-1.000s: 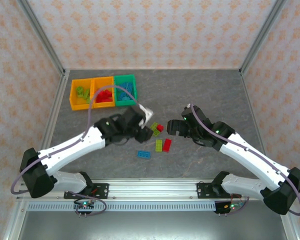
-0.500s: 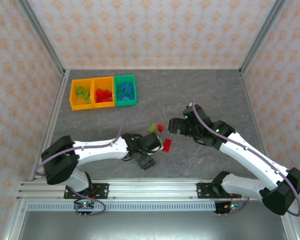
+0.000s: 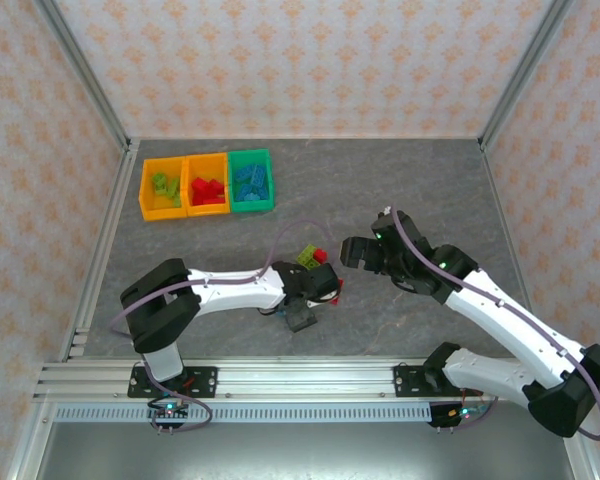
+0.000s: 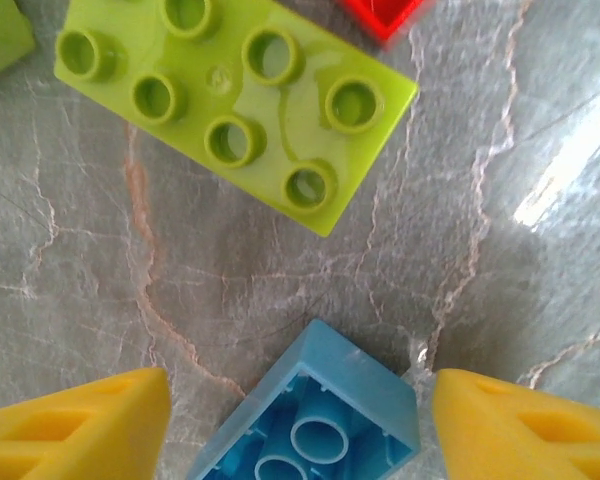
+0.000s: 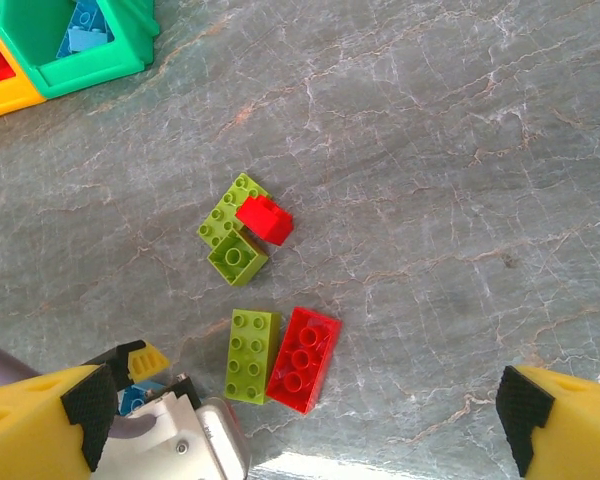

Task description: Sort the legos into containers by color

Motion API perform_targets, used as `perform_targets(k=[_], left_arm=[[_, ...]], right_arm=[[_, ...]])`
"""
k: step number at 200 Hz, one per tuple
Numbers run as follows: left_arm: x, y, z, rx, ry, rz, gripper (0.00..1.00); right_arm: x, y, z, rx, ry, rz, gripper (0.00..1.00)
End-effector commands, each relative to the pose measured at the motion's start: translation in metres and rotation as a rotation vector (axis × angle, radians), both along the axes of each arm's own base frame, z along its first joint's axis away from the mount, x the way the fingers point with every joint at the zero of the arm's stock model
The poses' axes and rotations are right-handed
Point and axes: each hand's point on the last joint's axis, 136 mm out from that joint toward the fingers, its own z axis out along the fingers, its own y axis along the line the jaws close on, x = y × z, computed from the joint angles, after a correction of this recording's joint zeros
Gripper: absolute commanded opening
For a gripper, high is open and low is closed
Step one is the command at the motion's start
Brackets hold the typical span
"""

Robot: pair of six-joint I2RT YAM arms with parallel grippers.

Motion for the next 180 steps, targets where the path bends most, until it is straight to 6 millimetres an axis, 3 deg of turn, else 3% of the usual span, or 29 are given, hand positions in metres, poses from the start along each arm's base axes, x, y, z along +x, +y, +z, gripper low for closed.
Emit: perform_targets(k=[1,40,109,146,180], left_arm=[[-0.006,0.017,0.001,0.088,0.012,-0.011,0.67],[-0.006,0.033,-0.010,0.159,0.002,-0.003,0.57],[0.002,0.029,-0.004,0.139,-0.020,0.034,0.38],[0.020,0.029,0.028,-0.080,-0.050,0.184,0.30],[0.067,0.059,0.079,-0.343,-0.162,0.449,0.30]], right_arm=[[-0.003,-0.010,-0.003,-0.018,0.003,-0.035,0.99],[-0.001,-0.008,-0.003,-0.004,0.001,-0.035,0.99],[-0.004,-0.010,-0.004,-0.005,0.012,-0.043,0.99],[-0.006,0.006,-0.004,0.053,0.014,0.028,0.99],[-0.006,0.017,-0.002,0.102,0.011,0.063,0.99]])
